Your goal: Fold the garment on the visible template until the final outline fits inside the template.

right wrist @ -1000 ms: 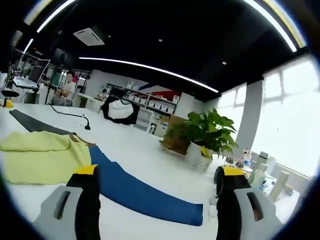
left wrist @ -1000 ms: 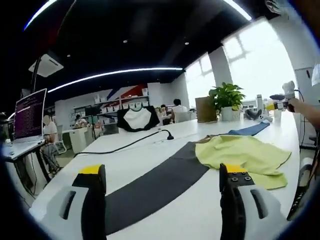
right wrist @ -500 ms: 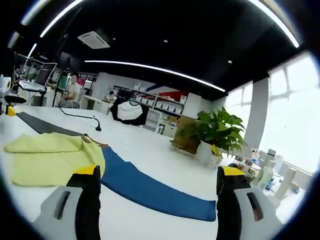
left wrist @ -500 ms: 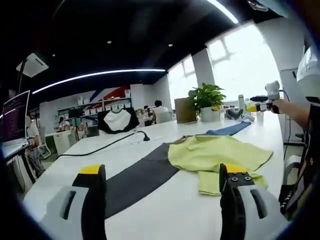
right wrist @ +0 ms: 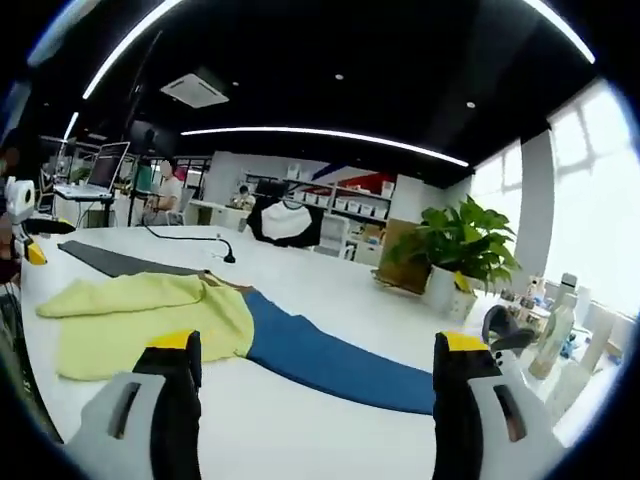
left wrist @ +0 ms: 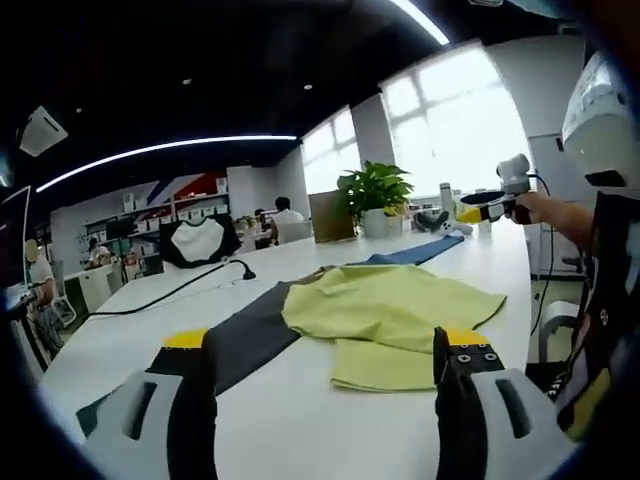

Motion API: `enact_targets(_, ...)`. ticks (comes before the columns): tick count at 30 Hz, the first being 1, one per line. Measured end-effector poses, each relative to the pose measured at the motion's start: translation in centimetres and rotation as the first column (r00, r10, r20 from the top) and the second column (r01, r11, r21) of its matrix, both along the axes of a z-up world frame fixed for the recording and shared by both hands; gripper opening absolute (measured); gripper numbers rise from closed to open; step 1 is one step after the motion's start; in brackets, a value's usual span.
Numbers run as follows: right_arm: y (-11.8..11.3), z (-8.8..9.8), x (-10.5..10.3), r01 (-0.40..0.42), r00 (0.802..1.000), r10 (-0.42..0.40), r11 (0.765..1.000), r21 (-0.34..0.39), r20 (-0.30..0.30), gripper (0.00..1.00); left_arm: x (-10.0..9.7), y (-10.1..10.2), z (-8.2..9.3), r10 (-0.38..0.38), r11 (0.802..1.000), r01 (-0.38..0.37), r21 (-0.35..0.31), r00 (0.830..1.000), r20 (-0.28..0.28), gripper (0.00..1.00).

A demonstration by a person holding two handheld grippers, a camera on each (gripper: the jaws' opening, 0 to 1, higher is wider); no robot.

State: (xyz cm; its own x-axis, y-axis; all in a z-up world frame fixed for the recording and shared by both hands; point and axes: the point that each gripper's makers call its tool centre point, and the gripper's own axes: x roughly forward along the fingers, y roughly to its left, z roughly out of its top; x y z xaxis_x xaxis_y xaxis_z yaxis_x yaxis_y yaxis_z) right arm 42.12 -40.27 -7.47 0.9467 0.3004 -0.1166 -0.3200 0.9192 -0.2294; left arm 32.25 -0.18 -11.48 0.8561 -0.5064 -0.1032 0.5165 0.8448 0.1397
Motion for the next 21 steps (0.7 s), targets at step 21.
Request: enact_targets(21, 3.4, -2.2, -2.9, -0.111, 0.992, 0.112, 0.994, 0.022, -0.055, 0.99, -3.1, -5.3, -2.6, -0.183, 0.983, 0.182, -0.026, 0.979, -0.09, 0.81)
